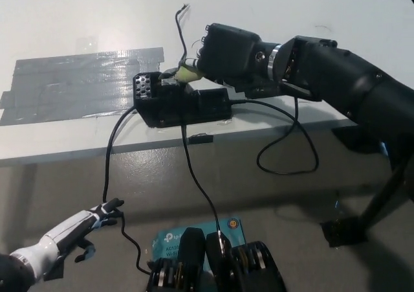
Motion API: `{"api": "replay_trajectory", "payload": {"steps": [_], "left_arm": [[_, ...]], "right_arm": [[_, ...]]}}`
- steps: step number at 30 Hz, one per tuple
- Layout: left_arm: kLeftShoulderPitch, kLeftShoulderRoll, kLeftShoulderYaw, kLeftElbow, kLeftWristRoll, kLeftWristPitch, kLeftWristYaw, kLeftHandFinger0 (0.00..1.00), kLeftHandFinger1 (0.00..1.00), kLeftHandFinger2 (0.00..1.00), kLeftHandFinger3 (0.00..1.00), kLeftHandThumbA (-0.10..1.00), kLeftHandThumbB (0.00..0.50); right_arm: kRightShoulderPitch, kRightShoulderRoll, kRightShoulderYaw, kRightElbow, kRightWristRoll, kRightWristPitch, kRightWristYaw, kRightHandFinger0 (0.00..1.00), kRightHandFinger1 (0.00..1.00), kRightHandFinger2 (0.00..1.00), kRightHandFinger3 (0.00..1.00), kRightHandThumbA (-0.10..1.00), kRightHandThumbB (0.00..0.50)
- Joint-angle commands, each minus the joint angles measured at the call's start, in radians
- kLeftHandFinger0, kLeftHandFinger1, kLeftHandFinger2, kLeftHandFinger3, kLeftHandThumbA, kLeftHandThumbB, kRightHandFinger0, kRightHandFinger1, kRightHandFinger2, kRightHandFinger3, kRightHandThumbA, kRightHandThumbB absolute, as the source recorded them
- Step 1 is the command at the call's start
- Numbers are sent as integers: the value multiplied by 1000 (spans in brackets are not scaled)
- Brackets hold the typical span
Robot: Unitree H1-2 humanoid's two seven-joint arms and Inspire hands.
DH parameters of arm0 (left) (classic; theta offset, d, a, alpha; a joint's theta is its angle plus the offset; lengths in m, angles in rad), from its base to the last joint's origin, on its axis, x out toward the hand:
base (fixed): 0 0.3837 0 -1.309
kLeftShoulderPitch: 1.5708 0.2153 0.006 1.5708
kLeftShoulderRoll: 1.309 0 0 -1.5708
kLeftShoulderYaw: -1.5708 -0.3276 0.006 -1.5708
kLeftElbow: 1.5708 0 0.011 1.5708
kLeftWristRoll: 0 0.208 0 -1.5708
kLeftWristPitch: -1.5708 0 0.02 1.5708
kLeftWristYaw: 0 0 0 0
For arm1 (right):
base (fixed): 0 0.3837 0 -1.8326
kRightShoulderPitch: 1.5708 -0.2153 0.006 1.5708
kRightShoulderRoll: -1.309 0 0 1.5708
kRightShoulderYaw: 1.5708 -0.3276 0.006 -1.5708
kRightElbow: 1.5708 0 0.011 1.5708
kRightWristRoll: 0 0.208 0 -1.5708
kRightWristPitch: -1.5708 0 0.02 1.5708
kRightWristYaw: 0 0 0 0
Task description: The robot uses its right hand to grab and lift the soldering gun kept on the middle of the table and puts it in its base
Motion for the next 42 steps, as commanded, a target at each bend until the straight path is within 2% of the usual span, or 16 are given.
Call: {"api": "replay_trajectory", "payload": {"steps": [1,2,3,4,5,6,7,13,15,21,28,31,37,39,42], "left_arm": [[-19,27,-8,-15,22,13,-17,983,1000,1000,1000,1000,248],[-18,27,-6,-15,17,13,-18,986,1000,1000,1000,1000,247],[-22,30,-7,-12,18,13,-21,982,1000,1000,1000,1000,240],[-23,32,-10,-15,21,13,-23,981,1000,1000,1000,1000,233],[-22,34,-12,-19,25,13,-24,979,1000,1000,1000,1000,220],[-24,36,-15,-15,26,13,-27,978,1000,1000,1000,1000,229],[-23,33,-12,-14,23,13,-25,976,1000,1000,1000,1000,221],[-16,34,-7,-15,28,13,-28,968,1000,1000,1000,1000,203],[-8,33,-5,-17,32,13,-25,964,1000,1000,1000,1000,204],[0,32,6,-13,25,13,-24,945,1000,1000,1000,1000,242],[16,37,5,-23,43,13,-22,939,994,1000,1000,1000,207],[23,33,12,-21,37,13,-21,941,997,1000,1000,1000,202],[40,30,21,-22,35,13,-18,960,1000,1000,1000,1000,213],[48,27,22,-22,31,13,-19,960,1000,1000,1000,1000,181],[64,20,23,-32,32,13,-13,960,1000,1000,1000,1000,192]], "right_arm": [[-11,52,-40,-37,91,-23,139,0,0,232,374,-100,276],[-7,52,-65,-45,116,-23,177,0,1,289,528,-100,272],[-10,53,-78,-45,108,-23,200,78,114,437,911,-100,280],[-17,51,-76,-48,71,-23,205,481,471,590,1000,-19,286],[-15,49,-85,-55,22,-8,200,814,830,821,1000,108,371],[-4,42,-88,-90,-19,48,209,1000,1000,1000,1000,292,461],[16,38,-122,-118,5,74,235,1000,1000,1000,1000,301,498],[83,36,-247,-298,39,207,429,1000,1000,1000,1000,456,500],[94,39,-286,-350,45,240,497,1000,1000,1000,1000,447,500],[111,36,-348,-413,17,271,562,1000,1000,1000,1000,470,500],[125,1,-408,-481,-35,294,579,1000,1000,1000,1000,567,500],[132,-30,-428,-525,-54,284,559,1000,1000,1000,1000,599,500],[250,-148,-541,-898,-8,265,647,1000,1000,1000,1000,626,500],[314,-194,-590,-1067,27,310,737,1000,1000,1000,1000,593,500],[423,-265,-672,-1290,76,371,821,1000,1000,1000,1000,605,500]]}}
